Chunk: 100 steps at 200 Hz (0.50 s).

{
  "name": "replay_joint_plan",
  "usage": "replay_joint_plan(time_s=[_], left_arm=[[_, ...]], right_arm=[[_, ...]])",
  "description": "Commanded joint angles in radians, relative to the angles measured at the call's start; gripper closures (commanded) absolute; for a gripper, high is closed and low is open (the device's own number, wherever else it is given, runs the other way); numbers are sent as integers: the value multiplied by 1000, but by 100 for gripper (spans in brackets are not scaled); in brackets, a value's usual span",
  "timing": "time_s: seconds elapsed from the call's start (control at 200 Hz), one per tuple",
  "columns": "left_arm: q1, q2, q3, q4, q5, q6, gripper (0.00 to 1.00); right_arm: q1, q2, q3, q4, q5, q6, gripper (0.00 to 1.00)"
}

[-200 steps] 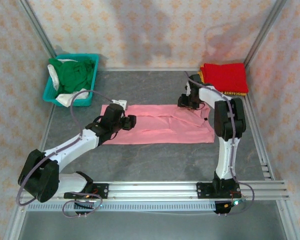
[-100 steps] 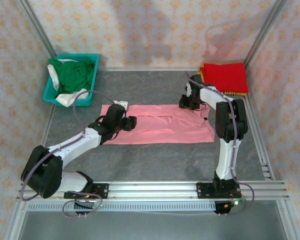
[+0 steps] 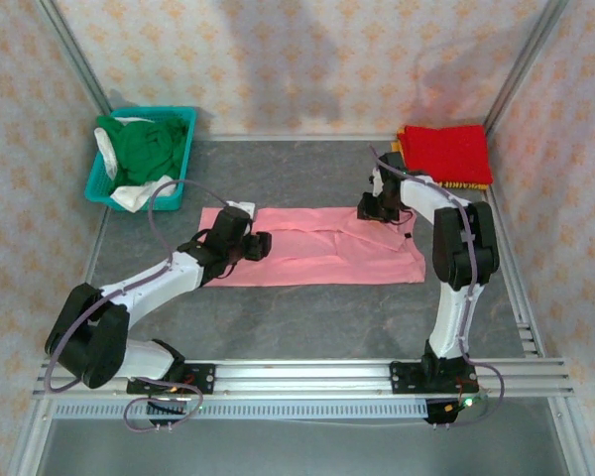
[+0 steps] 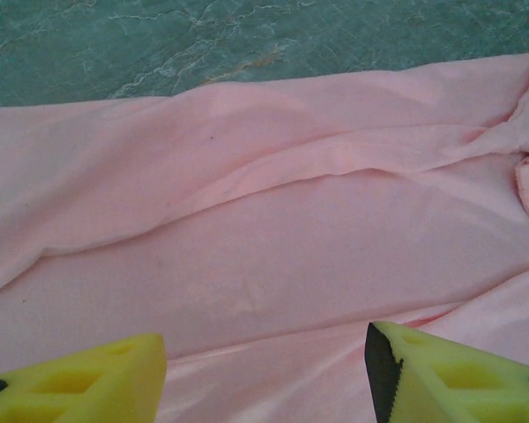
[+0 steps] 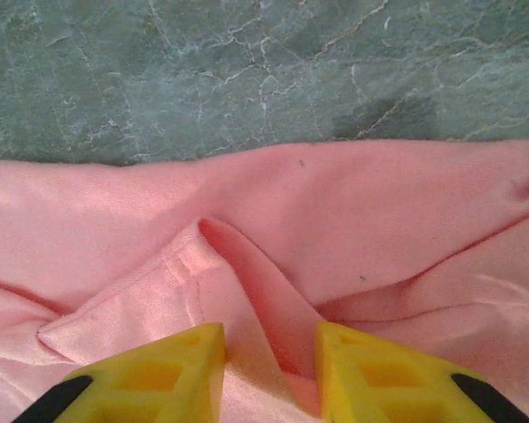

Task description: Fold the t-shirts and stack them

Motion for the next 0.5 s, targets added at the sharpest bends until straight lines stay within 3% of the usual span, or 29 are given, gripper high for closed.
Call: replay_joint_plan(time_s=[0.0,0.09,0.22,0.495], left_arm=[[-3,8,33,-19,-29,10,38],[-3,6,33,-22,-30,10,38],[-3,7,35,-21,-32,10,38],[-3,-14,20,-16,-70,7,38]], right_arm=[[-2,11,-5,2,26,-21,76],[-1,8,-4,10,24,-20,89],[-2,-2,-2,6,18,-16,98],[8,-114,-89,30,17,36,100]])
